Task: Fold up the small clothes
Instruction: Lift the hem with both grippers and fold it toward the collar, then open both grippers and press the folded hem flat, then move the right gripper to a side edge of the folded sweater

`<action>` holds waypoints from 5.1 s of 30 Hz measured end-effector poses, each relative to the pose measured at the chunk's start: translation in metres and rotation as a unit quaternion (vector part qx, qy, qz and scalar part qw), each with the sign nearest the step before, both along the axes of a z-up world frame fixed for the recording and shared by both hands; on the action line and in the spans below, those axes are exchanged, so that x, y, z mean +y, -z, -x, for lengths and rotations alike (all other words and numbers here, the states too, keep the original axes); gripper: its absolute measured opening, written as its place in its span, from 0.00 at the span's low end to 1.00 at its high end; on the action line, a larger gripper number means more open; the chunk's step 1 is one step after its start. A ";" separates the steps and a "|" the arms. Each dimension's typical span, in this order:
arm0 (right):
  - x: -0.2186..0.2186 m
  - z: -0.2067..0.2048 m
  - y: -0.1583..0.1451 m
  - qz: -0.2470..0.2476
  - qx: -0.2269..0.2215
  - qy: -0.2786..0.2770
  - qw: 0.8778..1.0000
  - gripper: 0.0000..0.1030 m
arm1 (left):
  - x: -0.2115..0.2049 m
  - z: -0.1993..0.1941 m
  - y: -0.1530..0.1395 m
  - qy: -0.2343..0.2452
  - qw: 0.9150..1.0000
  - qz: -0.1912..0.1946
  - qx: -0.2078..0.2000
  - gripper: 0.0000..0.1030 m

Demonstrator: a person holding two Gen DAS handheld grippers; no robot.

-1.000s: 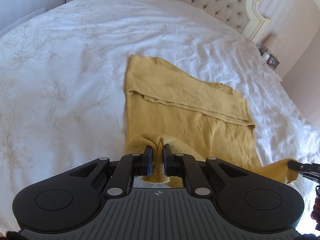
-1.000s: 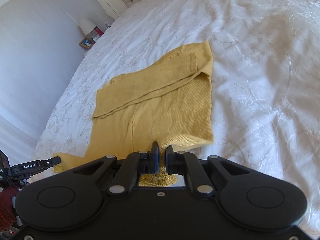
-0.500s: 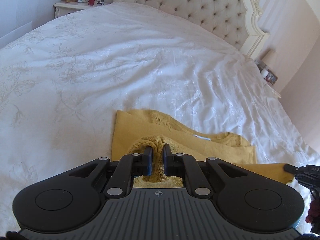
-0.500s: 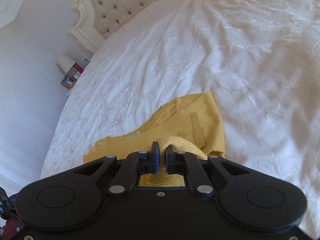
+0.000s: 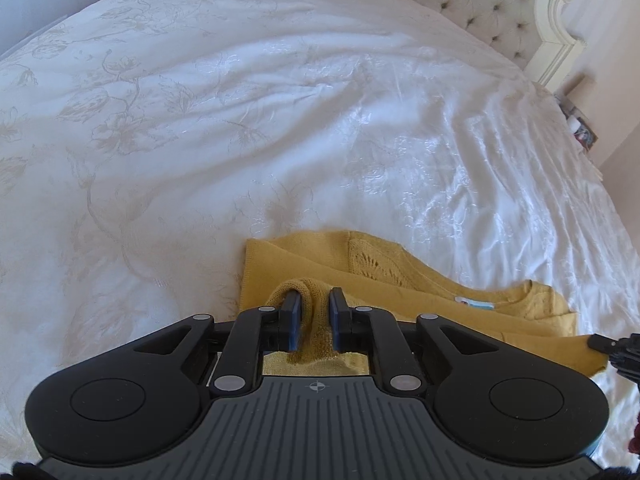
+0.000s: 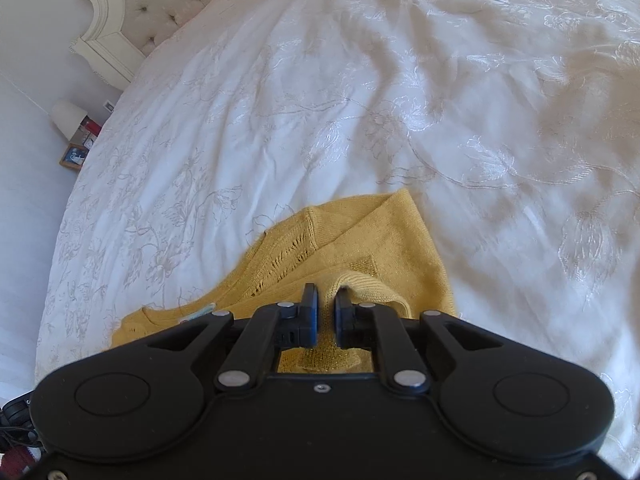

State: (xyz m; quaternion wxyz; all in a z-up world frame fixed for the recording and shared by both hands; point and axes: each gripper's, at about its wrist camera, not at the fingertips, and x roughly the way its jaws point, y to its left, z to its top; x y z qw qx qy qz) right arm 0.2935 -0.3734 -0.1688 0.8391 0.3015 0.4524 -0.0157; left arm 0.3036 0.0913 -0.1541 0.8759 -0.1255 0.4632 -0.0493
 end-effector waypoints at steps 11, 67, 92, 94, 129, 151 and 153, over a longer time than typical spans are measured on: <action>0.004 0.003 -0.003 0.092 -0.048 -0.040 0.994 0.61 | -0.017 0.028 -0.026 0.003 0.996 -0.076 -0.045 0.49; 0.071 0.049 0.029 0.210 -0.015 -0.218 0.953 0.61 | -0.097 0.086 0.048 0.154 0.974 -0.161 0.037 0.53; 0.032 0.131 0.006 0.149 0.024 -0.114 0.982 0.64 | -0.174 0.122 0.056 0.185 0.968 -0.142 0.088 0.58; 0.029 0.137 0.008 0.140 0.029 -0.111 0.983 0.64 | -0.173 0.119 0.055 0.180 0.969 -0.136 0.095 0.59; -0.041 0.017 0.061 -0.088 0.033 -0.151 0.984 0.90 | -0.161 0.115 0.054 0.141 0.975 -0.116 0.125 0.78; -0.054 0.014 0.070 -0.134 0.004 -0.193 0.972 1.00 | -0.184 -0.012 0.046 0.057 0.979 -0.152 0.121 0.72; -0.054 0.014 0.070 -0.135 0.003 -0.194 0.972 1.00 | -0.184 -0.015 0.052 0.059 0.977 -0.159 0.127 0.74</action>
